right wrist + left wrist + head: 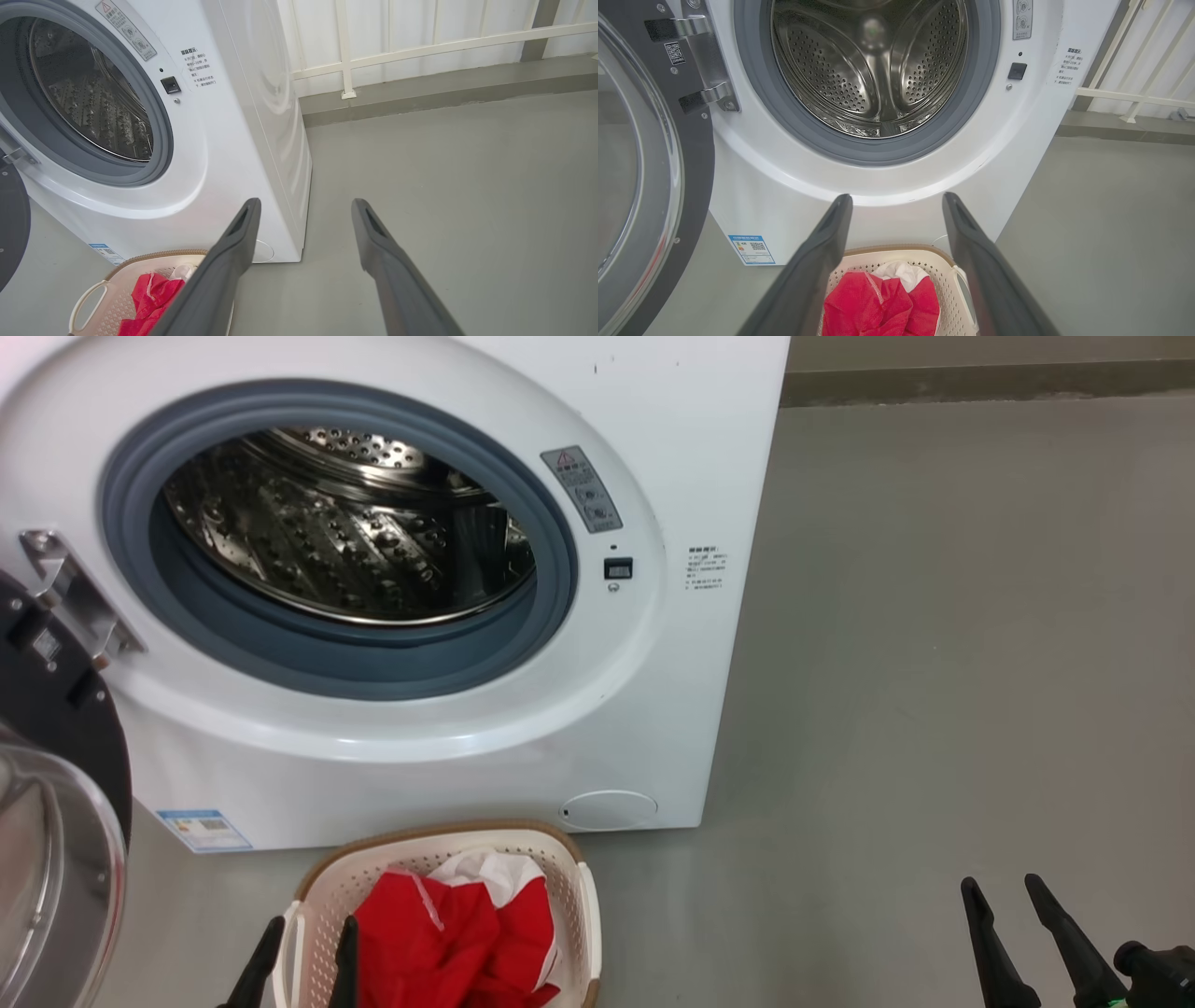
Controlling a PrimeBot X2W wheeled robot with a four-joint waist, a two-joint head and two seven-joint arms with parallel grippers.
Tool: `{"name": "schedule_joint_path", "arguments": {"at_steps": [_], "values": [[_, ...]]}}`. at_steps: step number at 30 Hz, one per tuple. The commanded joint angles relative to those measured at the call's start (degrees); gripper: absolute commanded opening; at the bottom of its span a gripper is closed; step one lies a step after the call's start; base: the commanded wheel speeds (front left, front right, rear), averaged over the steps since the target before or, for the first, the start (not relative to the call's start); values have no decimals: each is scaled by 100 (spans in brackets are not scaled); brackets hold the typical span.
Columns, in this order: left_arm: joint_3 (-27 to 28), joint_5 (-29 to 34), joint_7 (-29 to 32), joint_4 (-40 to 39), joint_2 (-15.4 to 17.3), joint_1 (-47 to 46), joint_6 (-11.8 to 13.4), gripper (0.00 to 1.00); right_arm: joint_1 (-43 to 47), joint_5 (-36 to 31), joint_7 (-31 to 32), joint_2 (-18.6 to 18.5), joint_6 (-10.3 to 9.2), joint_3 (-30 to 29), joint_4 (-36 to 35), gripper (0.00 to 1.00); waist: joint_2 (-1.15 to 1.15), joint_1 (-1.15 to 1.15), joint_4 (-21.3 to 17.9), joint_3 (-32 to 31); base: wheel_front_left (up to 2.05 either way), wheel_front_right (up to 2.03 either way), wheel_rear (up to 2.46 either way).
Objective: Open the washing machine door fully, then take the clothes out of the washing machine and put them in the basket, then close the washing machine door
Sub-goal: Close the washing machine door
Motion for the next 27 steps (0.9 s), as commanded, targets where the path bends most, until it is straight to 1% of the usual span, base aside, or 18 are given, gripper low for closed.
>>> {"name": "schedule_joint_path", "arguments": {"at_steps": [1, 6, 16, 22, 23, 27], "values": [[194, -38, -70, -174, 18, -116, -32, 100, -130, -29, -37, -112, 37, 76, -147, 100, 0, 0, 3, 2, -84, 84, 0], [194, -52, -70, -176, 17, -118, -32, 100, -137, -24, -37, -117, 37, 82, -148, 100, 0, 0, 3, 14, -43, 43, 0], [121, -136, -70, -168, 16, -178, -32, 100, -172, -41, -37, -110, 37, 63, -152, 100, 0, 0, 68, 44, 0, 0, 0], [156, -300, -70, -99, 15, -245, -2, 100, -226, -45, -37, -133, 37, 161, -161, 100, 0, 0, 357, 83, 0, 0, 0], [156, -300, -70, -99, 15, -245, -2, 100, -226, -45, -37, -133, 37, 161, -161, 100, 0, 0, 357, 83, 0, 0, 0], [125, -397, -70, -33, 15, -237, 89, 100, -277, -40, -37, -165, 37, 240, -151, 100, 0, 0, 688, 109, 0, 0, 0]]}}
